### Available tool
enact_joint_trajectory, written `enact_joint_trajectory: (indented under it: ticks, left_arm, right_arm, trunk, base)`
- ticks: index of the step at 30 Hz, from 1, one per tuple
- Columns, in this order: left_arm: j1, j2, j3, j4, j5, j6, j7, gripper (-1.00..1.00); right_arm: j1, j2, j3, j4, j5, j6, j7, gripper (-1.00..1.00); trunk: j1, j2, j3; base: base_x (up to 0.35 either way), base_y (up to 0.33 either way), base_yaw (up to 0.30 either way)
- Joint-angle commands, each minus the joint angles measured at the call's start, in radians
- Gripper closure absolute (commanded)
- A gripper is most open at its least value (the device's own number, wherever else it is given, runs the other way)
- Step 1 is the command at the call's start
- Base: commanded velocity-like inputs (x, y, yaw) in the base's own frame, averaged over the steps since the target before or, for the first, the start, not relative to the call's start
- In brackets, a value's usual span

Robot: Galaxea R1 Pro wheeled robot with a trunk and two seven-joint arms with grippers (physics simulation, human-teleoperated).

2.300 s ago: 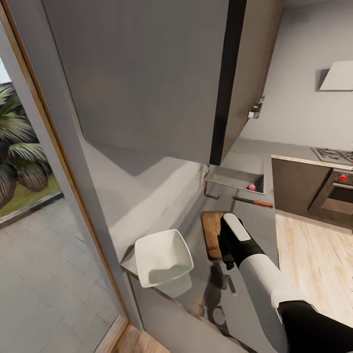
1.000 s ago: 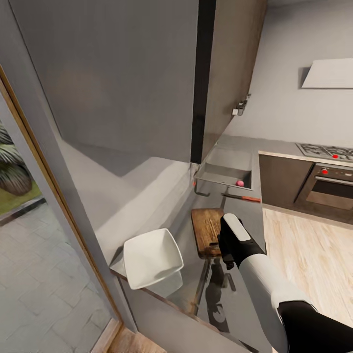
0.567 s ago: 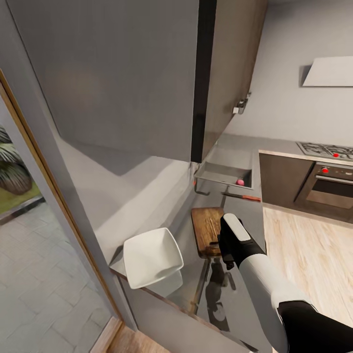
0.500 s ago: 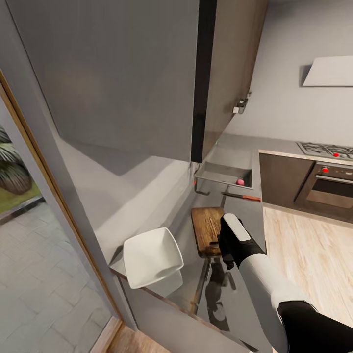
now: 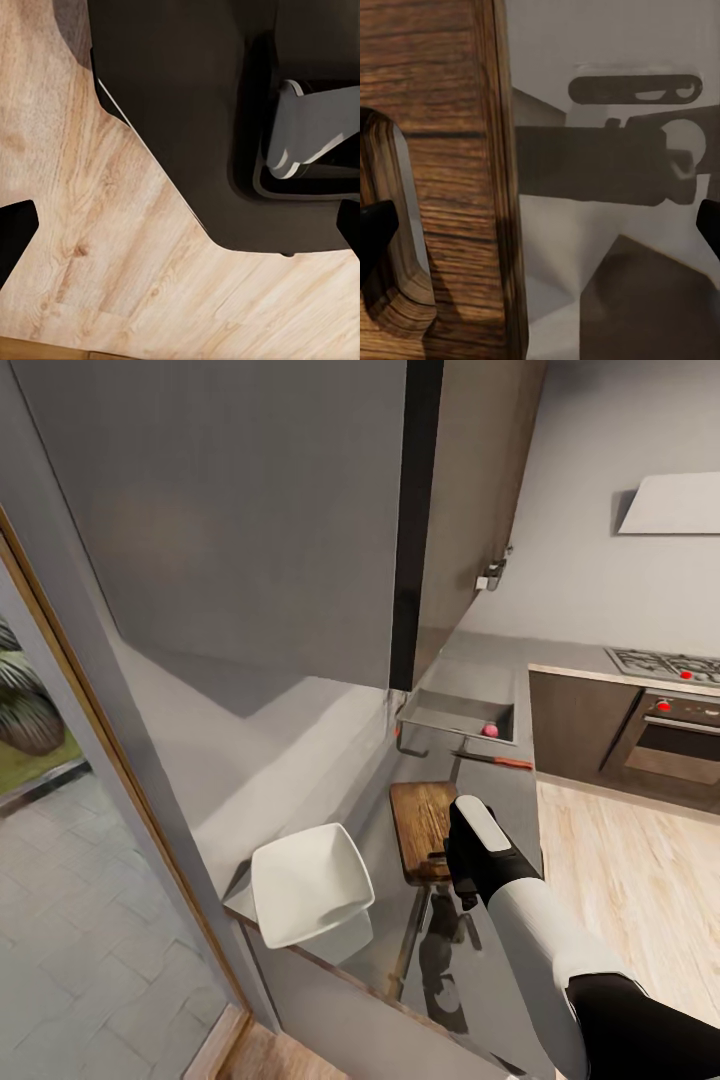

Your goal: In the kitchen, take the Vidalia onion out of the sink, dice it on the chopping board with the paring knife, put the diced onion into the bowl on the countertop, then place both the paring knife and the chopping board into the sink.

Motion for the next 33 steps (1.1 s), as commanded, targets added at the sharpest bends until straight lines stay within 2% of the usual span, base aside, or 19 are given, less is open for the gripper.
enact_joint_trajectory:
  ticks: [1, 33]
  left_arm:
    - [0.0, 0.0, 0.0, -0.002, 0.0, -0.001, 0.0, -1.0]
    - [0.0, -0.001, 0.0, -0.002, 0.0, -0.001, 0.0, -1.0]
  right_arm:
    - [-0.001, -0.001, 0.003, 0.0, -0.005, -0.01, -0.001, -1.0]
    - [-0.001, -0.001, 0.003, 0.0, -0.005, -0.01, -0.003, -1.0]
  trunk:
    - [0.001, -0.002, -0.002]
    - [0.001, -0.002, -0.012]
  base:
    - [0.0, 0.0, 0.0]
    - [0.0, 0.0, 0.0]
